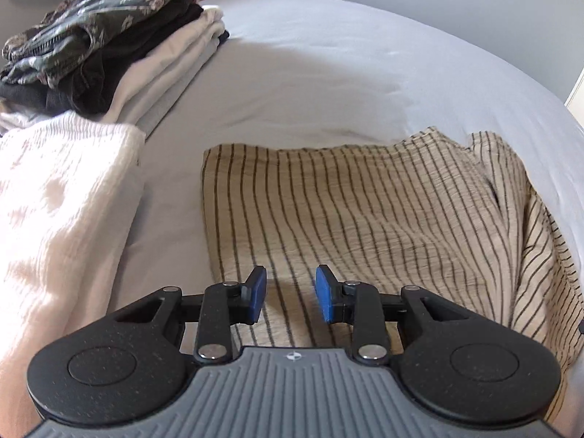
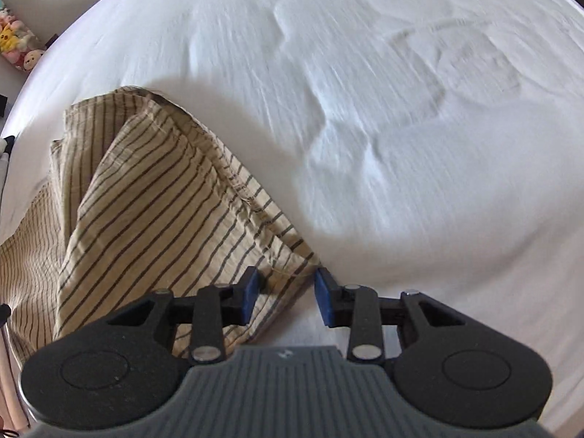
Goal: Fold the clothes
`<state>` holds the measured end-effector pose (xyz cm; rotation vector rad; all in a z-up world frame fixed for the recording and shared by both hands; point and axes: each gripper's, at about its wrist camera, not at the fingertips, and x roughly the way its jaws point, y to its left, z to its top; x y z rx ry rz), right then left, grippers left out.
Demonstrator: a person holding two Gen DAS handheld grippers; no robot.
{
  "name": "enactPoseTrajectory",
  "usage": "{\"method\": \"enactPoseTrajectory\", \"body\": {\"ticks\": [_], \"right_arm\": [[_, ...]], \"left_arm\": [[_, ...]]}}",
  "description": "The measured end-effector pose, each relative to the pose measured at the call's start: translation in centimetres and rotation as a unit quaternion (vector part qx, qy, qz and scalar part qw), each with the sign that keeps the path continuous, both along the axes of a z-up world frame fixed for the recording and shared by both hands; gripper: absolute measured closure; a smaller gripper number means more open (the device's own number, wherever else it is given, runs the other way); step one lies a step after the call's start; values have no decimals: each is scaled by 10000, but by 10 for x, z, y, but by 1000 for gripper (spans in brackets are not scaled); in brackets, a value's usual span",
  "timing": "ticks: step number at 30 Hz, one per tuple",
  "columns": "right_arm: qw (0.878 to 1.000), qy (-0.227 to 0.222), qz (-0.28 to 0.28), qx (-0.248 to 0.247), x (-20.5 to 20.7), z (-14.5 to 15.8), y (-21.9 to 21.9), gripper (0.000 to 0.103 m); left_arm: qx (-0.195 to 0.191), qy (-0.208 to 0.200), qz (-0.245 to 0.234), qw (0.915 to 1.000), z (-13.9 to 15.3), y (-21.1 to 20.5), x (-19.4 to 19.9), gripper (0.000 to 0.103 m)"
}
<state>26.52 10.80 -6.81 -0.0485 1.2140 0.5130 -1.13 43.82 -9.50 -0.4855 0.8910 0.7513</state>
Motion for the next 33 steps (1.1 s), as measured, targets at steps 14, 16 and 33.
{"method": "enactPoseTrajectory", "body": {"ticks": [14, 16, 33], "right_arm": [[9884, -784, 1173, 566, -41, 91, 82, 100], [9832, -885, 1428, 719, -52, 111, 105, 100], [9558, -799, 2655, 974, -128, 130, 277, 100]], "left_arm": [[437, -202, -42, 9988, 20, 0, -8, 69], [422, -400, 71, 9983, 23, 5, -14, 69], [279, -1054, 518, 9927, 28, 43, -46, 81]]}}
